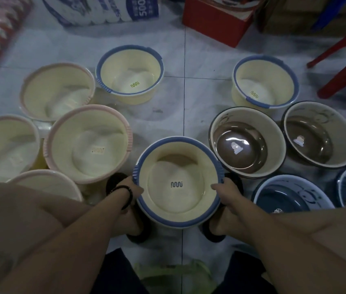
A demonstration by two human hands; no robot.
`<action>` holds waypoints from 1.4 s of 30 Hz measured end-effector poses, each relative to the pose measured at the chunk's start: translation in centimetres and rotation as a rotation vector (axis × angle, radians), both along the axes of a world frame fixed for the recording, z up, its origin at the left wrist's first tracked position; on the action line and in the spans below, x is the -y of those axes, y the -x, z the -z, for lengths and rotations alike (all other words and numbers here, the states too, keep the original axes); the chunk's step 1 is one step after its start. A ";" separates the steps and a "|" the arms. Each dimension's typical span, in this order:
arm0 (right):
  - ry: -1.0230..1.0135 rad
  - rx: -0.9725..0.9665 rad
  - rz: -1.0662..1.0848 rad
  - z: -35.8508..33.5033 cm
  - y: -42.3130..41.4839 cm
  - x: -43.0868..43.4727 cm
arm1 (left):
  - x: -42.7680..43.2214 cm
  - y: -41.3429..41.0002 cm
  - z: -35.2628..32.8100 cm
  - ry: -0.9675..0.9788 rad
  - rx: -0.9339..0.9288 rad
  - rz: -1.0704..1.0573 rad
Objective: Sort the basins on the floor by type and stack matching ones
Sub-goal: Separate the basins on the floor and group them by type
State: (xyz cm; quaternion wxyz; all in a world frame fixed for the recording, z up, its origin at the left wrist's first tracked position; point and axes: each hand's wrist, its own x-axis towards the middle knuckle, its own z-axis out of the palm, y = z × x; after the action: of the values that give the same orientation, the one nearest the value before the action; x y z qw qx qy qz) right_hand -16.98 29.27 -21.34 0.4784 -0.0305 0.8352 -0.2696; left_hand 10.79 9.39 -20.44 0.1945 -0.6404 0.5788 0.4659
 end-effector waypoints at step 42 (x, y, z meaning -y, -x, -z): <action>0.618 0.211 1.043 1.7 38.9 17.1 | 13.9 32.4 -5.9 0.184 -0.048 1.025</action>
State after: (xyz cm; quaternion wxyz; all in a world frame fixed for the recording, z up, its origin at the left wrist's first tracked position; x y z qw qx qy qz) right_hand -55.84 12.18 -23.02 0.3326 0.2718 0.5714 -0.6992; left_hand -21.59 -4.49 -14.56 0.3272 -0.2783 0.8609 0.2726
